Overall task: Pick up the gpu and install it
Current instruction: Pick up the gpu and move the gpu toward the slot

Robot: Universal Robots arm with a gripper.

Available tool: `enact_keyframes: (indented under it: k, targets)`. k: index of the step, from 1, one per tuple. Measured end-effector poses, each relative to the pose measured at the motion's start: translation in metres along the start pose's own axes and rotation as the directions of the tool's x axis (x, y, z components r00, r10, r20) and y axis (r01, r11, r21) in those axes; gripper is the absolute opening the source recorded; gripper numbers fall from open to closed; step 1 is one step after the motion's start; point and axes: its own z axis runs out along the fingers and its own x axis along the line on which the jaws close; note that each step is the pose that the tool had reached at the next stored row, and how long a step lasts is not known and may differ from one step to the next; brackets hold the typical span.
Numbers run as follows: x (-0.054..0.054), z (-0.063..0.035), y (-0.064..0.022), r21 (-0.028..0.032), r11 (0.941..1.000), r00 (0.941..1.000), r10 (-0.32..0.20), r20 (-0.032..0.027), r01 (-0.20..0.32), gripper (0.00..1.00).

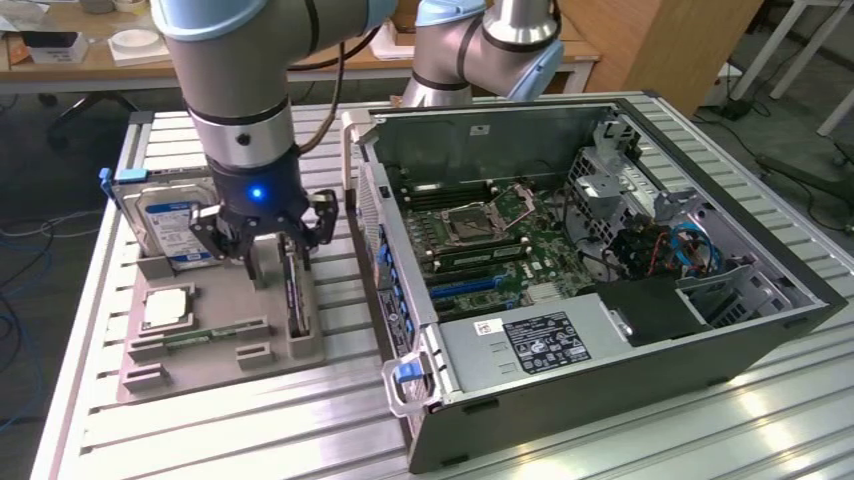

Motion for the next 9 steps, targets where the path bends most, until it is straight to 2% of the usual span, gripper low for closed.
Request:
enact_keyframes:
  k: [9]
  targets:
    - [0.0, 0.0163, -0.0006, 0.0, 1.0, 1.0, 0.0, -0.0001, 0.0, 0.65]
